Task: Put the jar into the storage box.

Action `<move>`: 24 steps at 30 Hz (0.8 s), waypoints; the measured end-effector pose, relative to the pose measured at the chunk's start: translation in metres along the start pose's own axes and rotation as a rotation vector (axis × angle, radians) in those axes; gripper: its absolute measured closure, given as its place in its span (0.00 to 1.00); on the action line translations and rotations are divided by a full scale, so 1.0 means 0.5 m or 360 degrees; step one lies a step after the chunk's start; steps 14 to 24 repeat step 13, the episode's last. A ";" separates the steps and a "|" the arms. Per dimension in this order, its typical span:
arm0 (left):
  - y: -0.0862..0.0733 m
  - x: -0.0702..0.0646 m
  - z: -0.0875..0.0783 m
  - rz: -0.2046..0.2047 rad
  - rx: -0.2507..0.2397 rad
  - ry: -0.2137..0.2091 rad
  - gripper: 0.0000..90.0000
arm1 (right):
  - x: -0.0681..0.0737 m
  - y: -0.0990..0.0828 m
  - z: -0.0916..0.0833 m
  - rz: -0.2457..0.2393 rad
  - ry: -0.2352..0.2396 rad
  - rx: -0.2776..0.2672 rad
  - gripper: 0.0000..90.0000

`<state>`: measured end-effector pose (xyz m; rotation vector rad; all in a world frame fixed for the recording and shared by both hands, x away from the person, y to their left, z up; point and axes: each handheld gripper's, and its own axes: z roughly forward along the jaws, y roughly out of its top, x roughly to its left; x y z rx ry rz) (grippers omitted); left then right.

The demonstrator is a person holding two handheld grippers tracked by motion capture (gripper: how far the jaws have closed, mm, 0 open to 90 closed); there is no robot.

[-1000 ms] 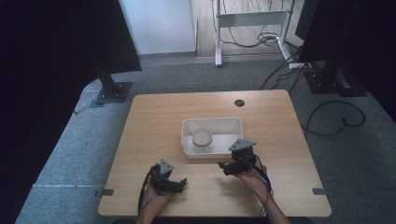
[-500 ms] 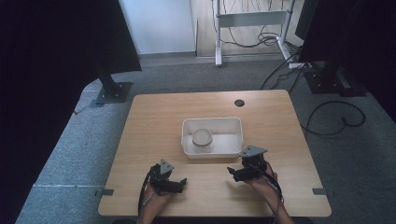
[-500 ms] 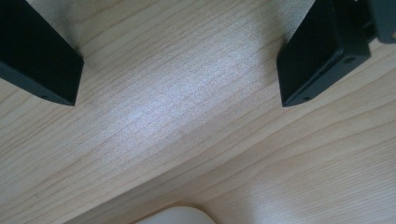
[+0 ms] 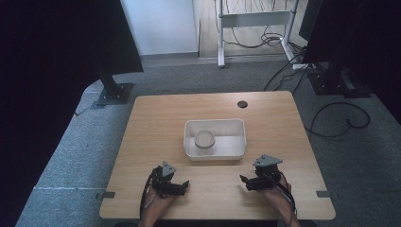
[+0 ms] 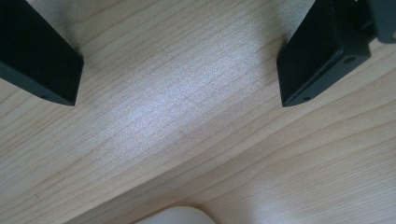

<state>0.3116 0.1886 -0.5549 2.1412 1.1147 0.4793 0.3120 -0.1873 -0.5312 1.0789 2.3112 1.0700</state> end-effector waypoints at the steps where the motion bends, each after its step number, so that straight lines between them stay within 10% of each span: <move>1: 0.000 0.000 0.000 -0.0001 0.0000 0.0000 0.00 | 0.000 -0.004 -0.001 0.0003 -0.0002 0.0005 0.06; 24: 0.000 0.000 0.000 0.0000 0.0000 0.0000 0.00 | -0.007 -0.053 -0.014 0.0040 -0.0050 0.0075 0.06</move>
